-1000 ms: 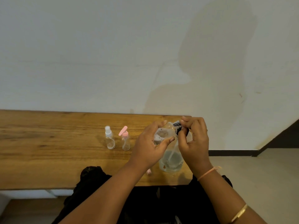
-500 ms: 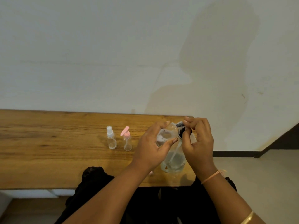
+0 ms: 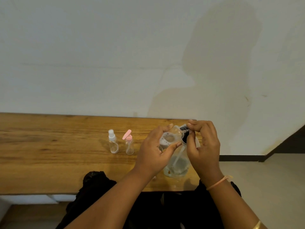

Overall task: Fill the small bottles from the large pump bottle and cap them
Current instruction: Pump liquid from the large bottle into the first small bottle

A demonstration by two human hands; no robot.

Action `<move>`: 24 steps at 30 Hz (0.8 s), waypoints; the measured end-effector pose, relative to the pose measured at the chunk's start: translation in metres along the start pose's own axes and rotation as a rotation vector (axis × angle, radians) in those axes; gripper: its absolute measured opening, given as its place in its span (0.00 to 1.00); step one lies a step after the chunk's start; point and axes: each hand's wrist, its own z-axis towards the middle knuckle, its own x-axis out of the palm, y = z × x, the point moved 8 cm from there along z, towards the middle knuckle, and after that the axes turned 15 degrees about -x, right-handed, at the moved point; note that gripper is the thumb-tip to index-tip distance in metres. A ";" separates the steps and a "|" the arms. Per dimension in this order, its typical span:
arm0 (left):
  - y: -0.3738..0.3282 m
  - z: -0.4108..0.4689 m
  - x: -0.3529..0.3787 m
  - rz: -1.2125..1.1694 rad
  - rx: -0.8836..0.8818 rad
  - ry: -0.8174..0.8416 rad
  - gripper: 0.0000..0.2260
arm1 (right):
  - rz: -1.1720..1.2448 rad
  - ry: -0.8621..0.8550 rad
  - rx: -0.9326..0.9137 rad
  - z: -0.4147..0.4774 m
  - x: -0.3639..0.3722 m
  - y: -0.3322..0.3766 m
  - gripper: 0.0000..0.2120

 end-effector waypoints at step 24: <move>0.004 0.005 0.003 0.031 -0.053 0.046 0.18 | 0.083 -0.021 0.023 -0.005 0.006 -0.015 0.08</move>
